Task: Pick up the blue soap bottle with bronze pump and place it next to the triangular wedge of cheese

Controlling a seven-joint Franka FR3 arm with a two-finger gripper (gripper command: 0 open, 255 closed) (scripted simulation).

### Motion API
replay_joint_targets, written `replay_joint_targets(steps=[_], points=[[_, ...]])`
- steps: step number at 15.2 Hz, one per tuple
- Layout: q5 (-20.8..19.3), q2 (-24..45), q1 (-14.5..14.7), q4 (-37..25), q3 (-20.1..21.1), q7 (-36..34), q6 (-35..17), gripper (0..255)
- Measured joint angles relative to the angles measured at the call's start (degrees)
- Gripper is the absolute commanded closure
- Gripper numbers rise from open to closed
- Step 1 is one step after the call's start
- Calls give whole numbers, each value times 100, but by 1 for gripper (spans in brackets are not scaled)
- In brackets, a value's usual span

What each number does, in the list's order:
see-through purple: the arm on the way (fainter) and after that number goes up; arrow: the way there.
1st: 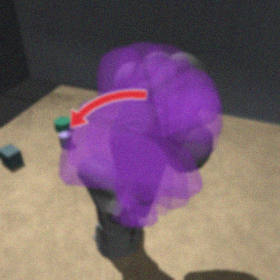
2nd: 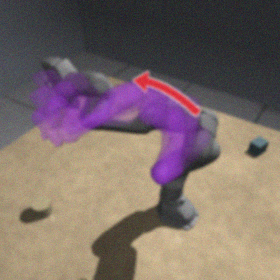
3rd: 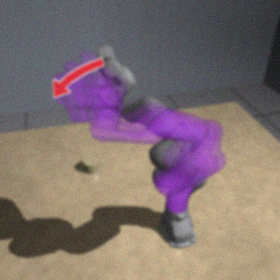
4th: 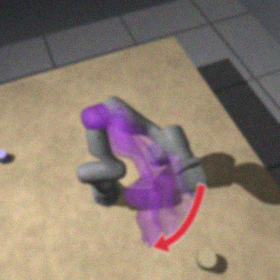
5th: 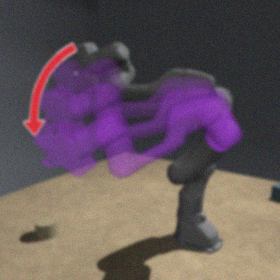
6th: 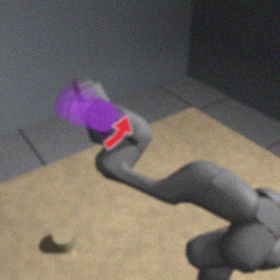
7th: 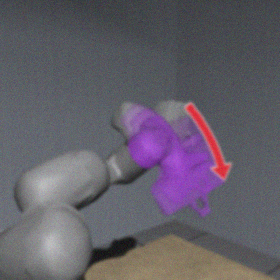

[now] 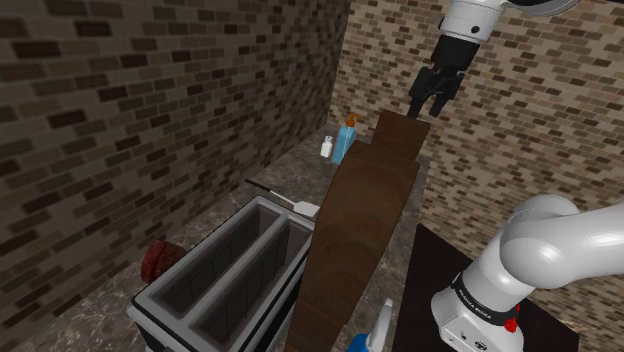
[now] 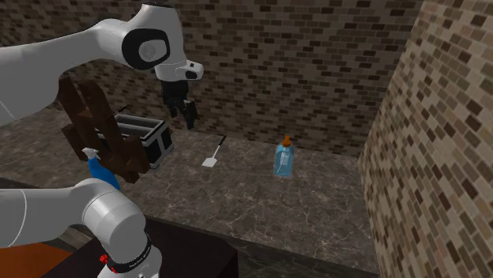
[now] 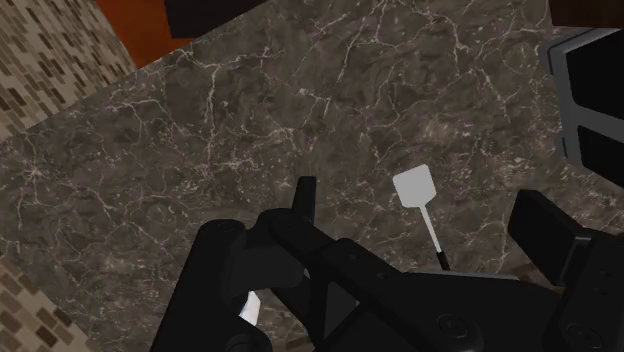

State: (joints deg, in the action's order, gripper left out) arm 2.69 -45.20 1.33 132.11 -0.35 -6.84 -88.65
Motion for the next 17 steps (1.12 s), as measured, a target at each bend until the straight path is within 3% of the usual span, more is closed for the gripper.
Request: replay_joint_targets(steps=[9,17], points=[[-321,1191,-82,-282,-496,743,-839,0],[-426,2774,-140,-1166,-1005,1590,-1493,0]])
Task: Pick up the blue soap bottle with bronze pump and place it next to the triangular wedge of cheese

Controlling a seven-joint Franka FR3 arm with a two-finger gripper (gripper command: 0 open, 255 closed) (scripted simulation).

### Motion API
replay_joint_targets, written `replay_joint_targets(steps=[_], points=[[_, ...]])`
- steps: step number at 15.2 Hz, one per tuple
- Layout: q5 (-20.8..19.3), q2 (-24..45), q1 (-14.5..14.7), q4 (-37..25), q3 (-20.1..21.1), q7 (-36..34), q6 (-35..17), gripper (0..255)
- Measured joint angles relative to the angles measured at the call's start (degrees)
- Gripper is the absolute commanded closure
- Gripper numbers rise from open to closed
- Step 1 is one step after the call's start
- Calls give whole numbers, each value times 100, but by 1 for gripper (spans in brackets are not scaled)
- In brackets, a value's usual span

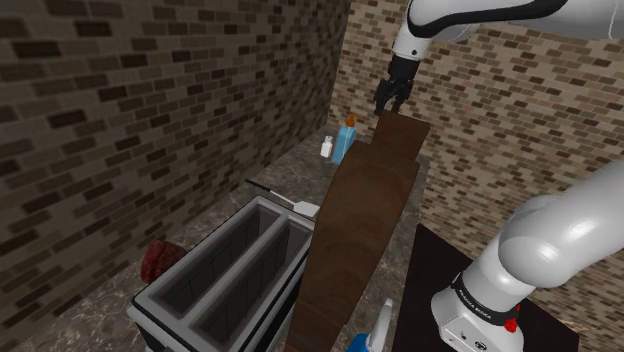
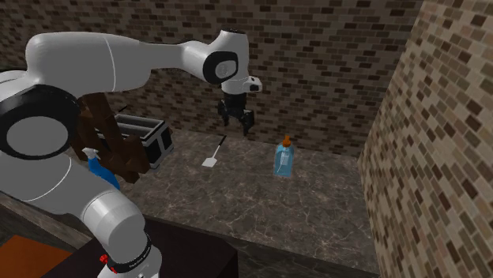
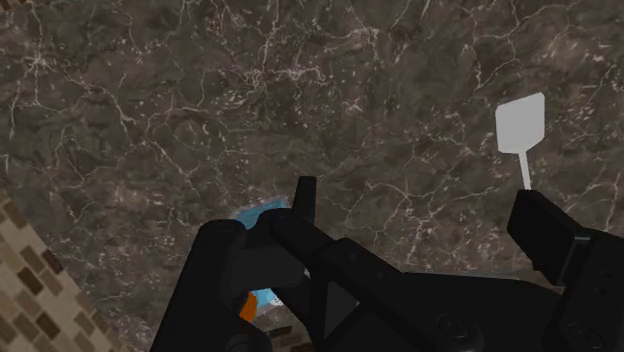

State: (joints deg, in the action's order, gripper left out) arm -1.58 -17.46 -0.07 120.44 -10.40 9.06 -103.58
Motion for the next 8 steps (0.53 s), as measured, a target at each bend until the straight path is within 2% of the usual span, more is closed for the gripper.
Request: replay_joint_targets(steps=[8], points=[[229,1758,-110,-1283,-336,821,-411,0]])
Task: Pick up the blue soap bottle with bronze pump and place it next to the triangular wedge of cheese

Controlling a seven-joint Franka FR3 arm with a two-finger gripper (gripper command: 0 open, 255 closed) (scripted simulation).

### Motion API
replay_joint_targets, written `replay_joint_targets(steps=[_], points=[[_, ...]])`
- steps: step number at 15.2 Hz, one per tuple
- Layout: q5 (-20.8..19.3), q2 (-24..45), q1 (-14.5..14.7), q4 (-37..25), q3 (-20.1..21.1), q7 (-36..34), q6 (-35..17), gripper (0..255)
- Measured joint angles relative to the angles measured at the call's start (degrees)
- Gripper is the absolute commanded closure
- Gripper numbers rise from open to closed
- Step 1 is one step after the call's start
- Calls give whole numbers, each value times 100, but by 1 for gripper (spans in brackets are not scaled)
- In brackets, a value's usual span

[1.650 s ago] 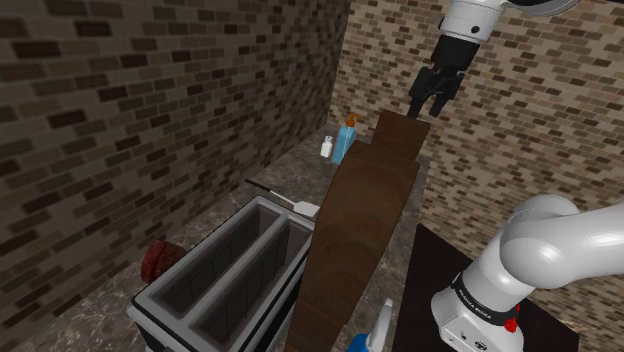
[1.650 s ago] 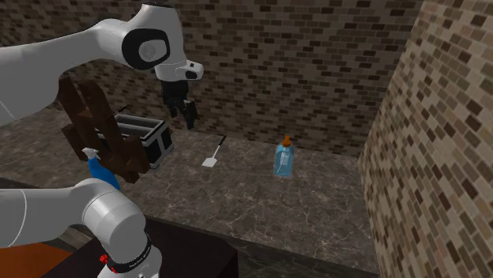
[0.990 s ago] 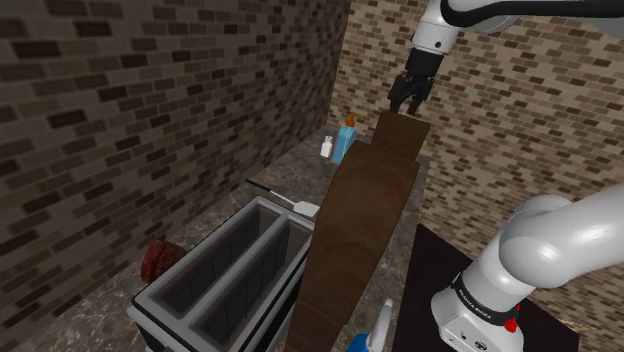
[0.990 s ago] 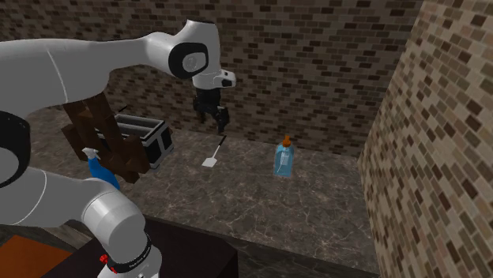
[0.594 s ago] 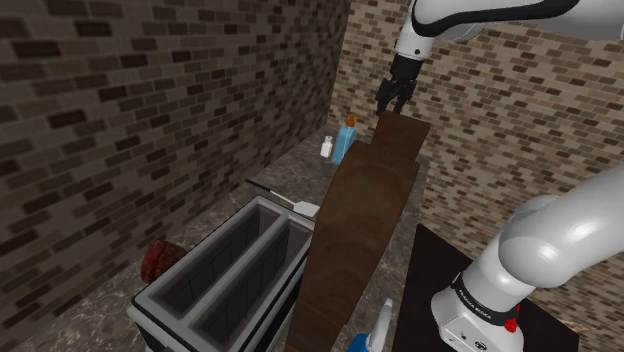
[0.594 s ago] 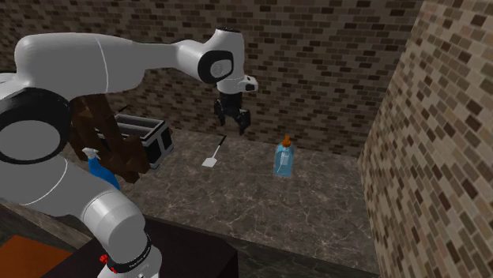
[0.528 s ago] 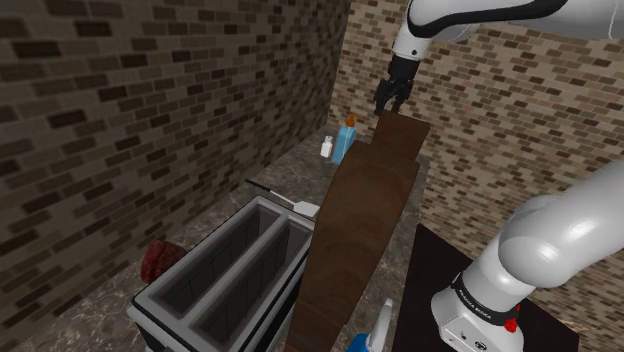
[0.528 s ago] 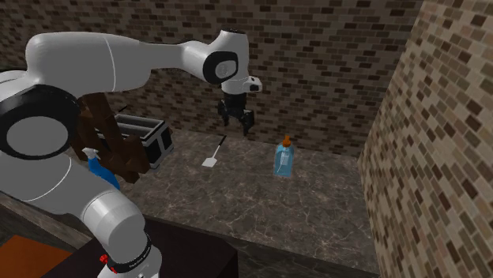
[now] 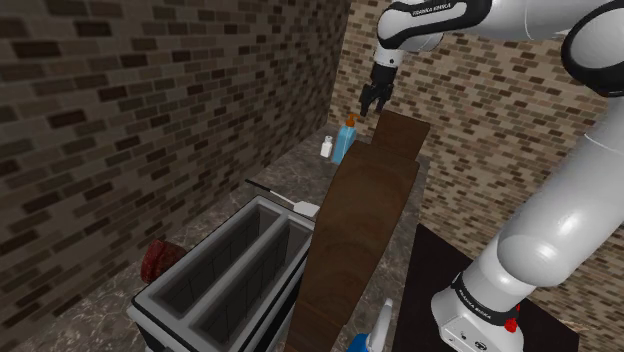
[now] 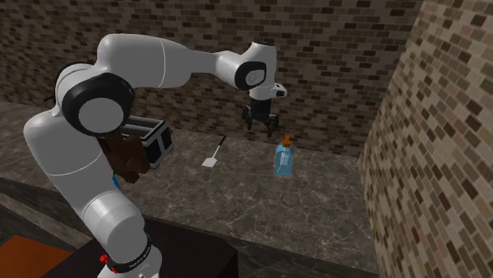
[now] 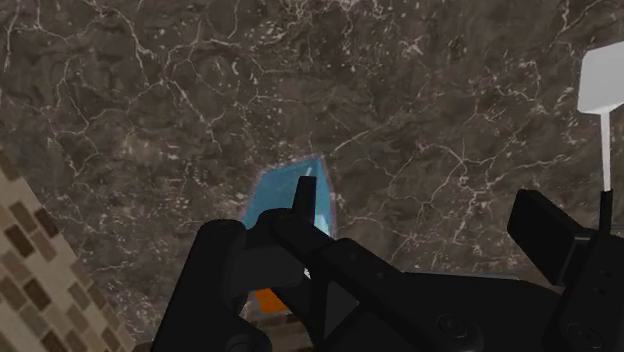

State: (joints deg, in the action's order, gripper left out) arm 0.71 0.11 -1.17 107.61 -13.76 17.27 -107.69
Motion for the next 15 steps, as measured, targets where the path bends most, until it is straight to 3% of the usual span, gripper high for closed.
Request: replay_joint_targets(steps=[8,11,15], points=[[366,1830,-290,-1830,-83,682,88,0],[513,2633,-489,-2812,-65,908,291,0],[551,2857,-531,-2892,-48,966,153,0]])
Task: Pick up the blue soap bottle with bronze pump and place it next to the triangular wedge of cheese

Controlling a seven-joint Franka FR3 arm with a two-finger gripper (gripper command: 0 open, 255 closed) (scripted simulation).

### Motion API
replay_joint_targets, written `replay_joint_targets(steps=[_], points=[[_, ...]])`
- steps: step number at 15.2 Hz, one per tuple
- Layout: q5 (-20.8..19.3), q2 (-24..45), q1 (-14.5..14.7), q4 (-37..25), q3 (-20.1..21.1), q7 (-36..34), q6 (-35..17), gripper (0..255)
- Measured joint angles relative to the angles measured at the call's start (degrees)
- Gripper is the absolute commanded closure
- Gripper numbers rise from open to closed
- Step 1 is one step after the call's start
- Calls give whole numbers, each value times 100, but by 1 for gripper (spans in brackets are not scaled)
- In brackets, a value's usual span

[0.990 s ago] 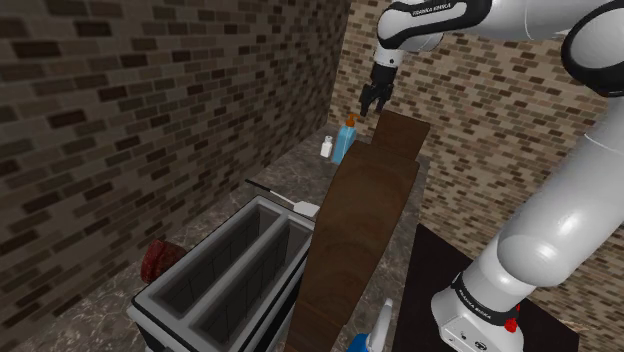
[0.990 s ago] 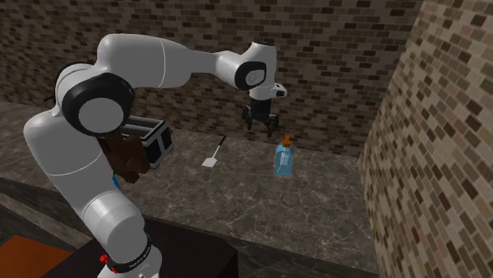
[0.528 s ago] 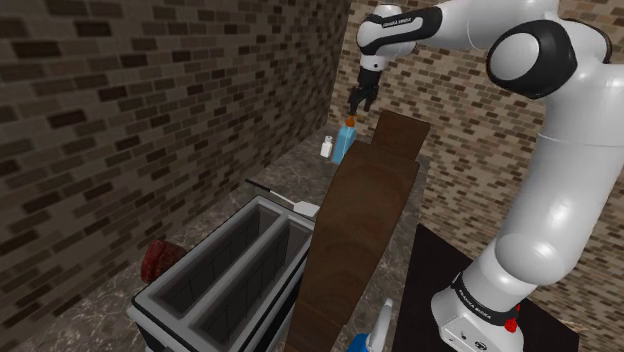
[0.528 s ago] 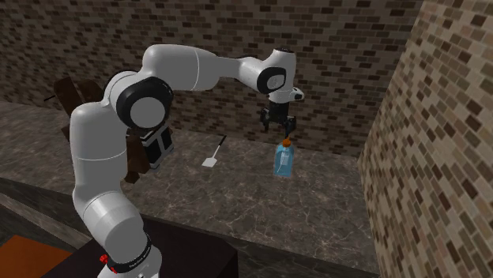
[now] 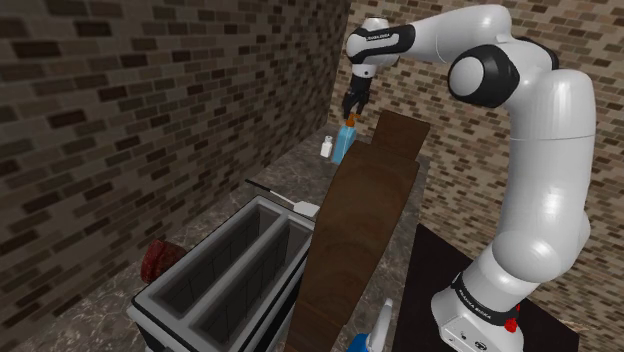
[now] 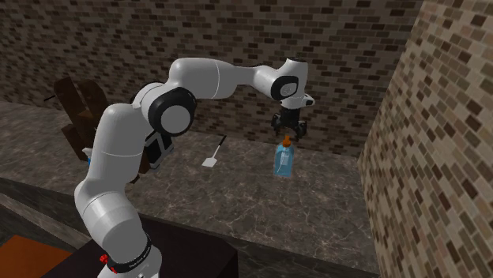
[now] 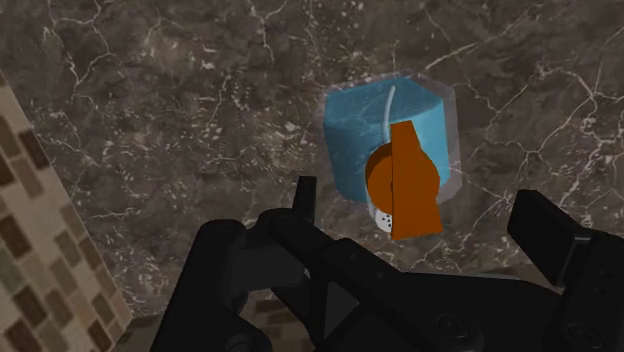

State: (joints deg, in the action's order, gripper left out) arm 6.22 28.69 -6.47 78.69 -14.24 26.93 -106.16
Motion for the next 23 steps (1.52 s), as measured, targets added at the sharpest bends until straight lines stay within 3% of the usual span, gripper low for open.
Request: replay_joint_targets(steps=[4,10,11,23], points=[[10,21,10,268,7,18,-287,0],[18,54,6,263,10,21,-318,0],[18,54,6,263,10,21,-318,255],[15,46,-2,195,6,24,-240,255]])
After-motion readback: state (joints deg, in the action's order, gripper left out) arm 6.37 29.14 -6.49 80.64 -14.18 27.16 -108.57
